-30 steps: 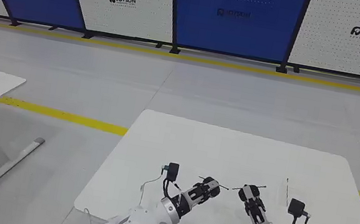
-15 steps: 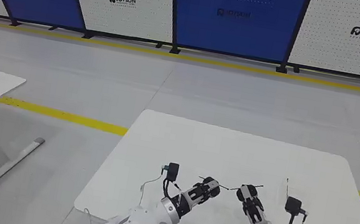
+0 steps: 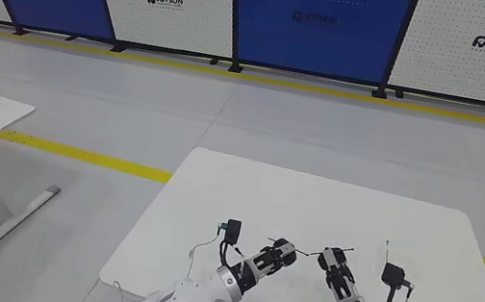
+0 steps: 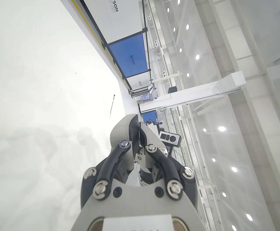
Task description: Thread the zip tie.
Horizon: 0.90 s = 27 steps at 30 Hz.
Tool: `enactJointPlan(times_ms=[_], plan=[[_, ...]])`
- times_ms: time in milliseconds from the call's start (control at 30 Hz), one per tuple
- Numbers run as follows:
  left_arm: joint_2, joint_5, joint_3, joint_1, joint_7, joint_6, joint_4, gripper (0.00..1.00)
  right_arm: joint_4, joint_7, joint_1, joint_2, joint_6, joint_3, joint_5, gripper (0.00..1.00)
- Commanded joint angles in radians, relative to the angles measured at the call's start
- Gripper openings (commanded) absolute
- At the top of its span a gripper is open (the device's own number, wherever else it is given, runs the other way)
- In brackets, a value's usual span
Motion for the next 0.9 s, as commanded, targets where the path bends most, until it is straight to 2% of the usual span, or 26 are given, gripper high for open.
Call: enactJointPlan(times_ms=[0, 600, 867], plan=[[0.000, 0.000, 0.000, 0.000, 0.000, 0.000, 0.000, 0.00, -0.002, 0.000, -0.003, 0.000, -0.002, 0.003, 0.001, 0.00], [0.000, 0.000, 0.000, 0.000, 0.000, 0.000, 0.000, 0.00, 0.010, 0.029, 0.017, -0.007, 0.040, -0.011, -0.015, 0.00], [0.000, 0.000, 0.000, 0.000, 0.000, 0.000, 0.000, 0.00, -0.010, 0.011, -0.007, -0.006, 0.015, 0.011, -0.008, 0.00]])
